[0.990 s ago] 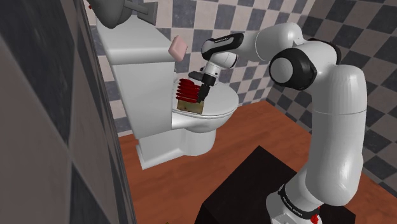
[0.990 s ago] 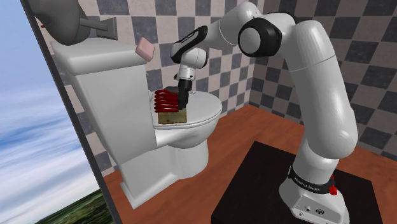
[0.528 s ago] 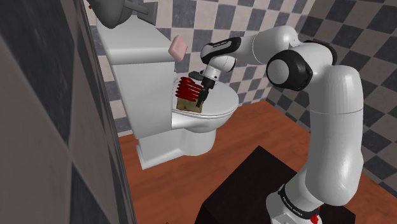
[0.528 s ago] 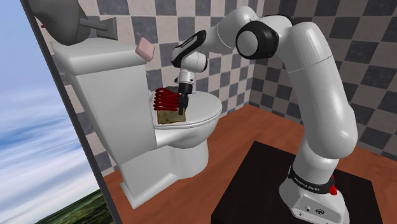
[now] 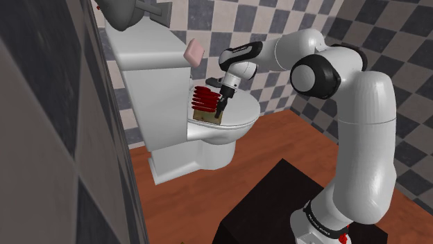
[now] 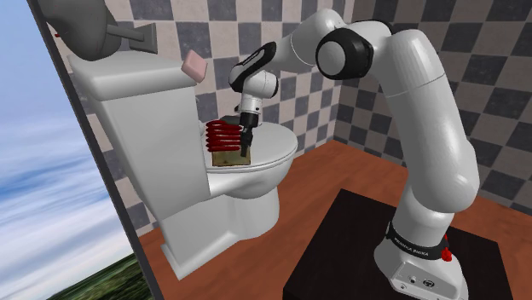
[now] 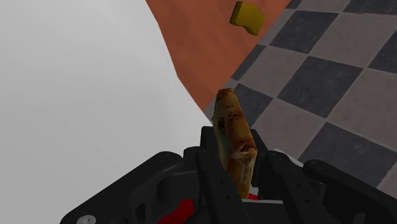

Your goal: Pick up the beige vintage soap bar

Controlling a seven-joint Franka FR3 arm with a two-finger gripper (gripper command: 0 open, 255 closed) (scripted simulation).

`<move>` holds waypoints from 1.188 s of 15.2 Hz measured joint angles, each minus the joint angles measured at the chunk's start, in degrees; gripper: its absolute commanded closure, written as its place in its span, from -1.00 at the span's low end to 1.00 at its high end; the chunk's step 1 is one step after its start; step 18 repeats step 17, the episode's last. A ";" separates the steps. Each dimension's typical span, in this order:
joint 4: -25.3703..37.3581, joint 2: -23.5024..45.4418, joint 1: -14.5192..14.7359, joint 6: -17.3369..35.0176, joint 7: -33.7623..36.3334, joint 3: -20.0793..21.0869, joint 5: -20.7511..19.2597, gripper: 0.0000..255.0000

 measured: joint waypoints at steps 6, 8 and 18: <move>1.28 -0.81 0.21 -2.13 1.35 -0.06 -0.54 1.00; 1.55 -1.55 0.31 -2.97 1.91 -0.14 -0.79 1.00; 4.22 -4.26 0.21 -7.68 4.34 -0.58 -1.90 1.00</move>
